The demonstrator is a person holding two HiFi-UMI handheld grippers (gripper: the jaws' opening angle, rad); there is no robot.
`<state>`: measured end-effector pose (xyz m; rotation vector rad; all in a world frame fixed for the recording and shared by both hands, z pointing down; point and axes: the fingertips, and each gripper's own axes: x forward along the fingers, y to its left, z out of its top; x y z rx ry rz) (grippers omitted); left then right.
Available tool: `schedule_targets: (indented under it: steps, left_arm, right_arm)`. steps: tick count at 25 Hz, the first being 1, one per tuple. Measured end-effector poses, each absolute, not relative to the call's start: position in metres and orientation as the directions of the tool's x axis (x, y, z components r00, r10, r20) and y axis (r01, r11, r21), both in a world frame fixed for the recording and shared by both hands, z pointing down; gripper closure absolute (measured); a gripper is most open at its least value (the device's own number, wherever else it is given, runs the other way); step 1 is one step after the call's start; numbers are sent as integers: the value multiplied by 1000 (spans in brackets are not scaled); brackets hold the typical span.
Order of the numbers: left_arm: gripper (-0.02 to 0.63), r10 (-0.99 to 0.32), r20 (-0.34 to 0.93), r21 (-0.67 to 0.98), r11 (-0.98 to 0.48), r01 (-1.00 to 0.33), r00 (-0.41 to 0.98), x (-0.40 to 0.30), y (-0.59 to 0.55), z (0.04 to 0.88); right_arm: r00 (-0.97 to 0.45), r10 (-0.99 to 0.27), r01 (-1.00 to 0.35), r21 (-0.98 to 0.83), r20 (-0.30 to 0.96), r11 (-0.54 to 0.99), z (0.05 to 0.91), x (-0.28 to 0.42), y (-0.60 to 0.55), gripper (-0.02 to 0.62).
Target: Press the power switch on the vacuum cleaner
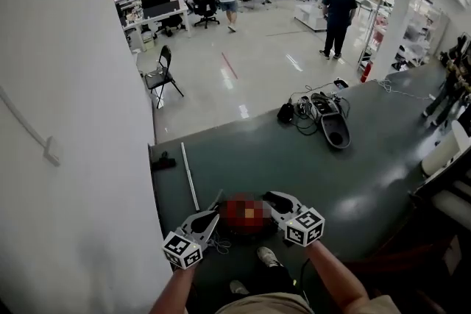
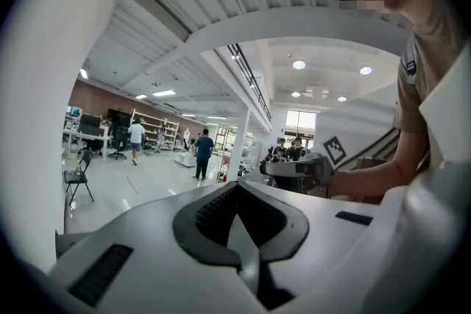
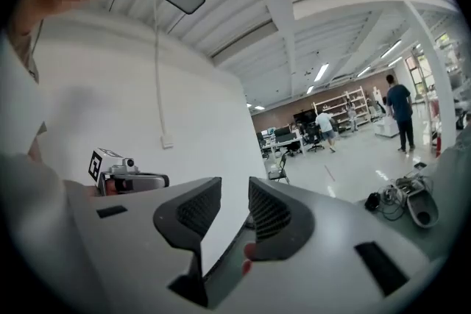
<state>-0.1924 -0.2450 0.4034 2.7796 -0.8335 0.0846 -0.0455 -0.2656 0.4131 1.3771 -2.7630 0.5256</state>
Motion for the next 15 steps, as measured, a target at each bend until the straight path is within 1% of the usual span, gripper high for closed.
schedule_targets:
  steps: [3, 6, 11, 15]
  left_arm:
    - [598, -523, 99, 174, -829, -532, 847, -209, -221, 383]
    - [598, -544, 85, 166, -819, -550, 835, -231, -207, 371]
    - [598, -617, 69, 194, -763, -617, 784, -269, -196, 365]
    - [597, -704, 70, 224, -679, -699, 706, -303, -198, 364]
  right_arm:
    - [-531, -838, -836, -238, 123, 495, 378, -13, -236, 491]
    - [-466, -881, -875, -196, 88, 443, 351, 22, -209, 491]
    - [-373, -925, -925, -115, 78, 363, 329, 91, -172, 491]
    - [-313, -944, -949, -83, 101, 305, 330, 143, -164, 491]
